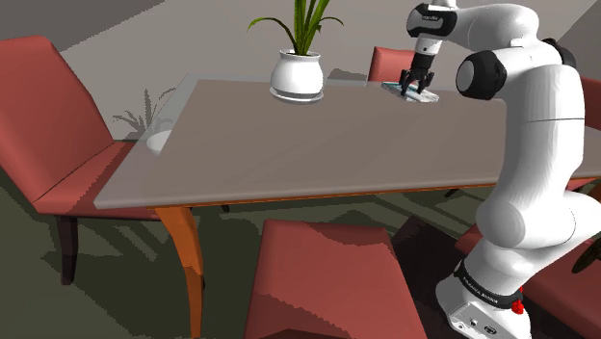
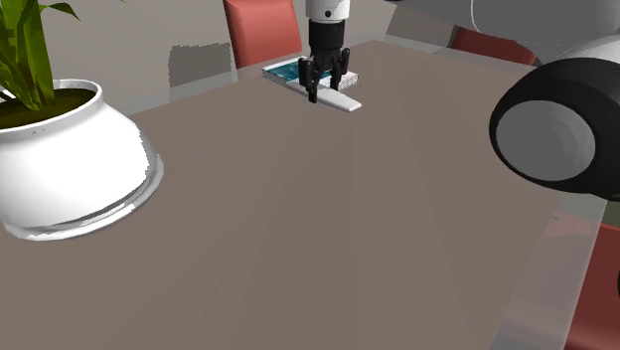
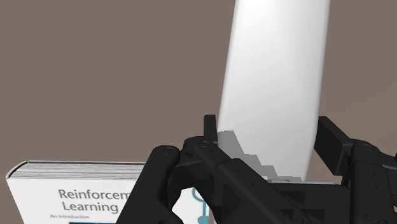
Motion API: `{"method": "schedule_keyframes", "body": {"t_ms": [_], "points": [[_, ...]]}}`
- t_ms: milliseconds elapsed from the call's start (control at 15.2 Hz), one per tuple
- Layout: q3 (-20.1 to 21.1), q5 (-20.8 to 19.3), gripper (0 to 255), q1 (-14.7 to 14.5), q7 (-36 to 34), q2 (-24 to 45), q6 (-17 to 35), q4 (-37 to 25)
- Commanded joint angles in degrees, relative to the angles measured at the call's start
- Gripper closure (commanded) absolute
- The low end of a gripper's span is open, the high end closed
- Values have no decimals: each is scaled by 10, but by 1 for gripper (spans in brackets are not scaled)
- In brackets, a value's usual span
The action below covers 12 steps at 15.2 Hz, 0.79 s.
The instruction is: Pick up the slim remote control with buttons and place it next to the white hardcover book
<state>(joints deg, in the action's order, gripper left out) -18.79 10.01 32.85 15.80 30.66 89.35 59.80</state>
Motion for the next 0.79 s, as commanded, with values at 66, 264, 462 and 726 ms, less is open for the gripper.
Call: {"method": "schedule_keyframes", "body": {"t_ms": [66, 264, 462, 726], "points": [[-1, -2, 255, -5, 2, -9, 31, 39], [-1, -3, 255, -9, 3, -14, 51, 65], [-1, -3, 255, -8, 3, -14, 51, 65], [-1, -3, 0, -8, 3, -14, 51, 65]]}}
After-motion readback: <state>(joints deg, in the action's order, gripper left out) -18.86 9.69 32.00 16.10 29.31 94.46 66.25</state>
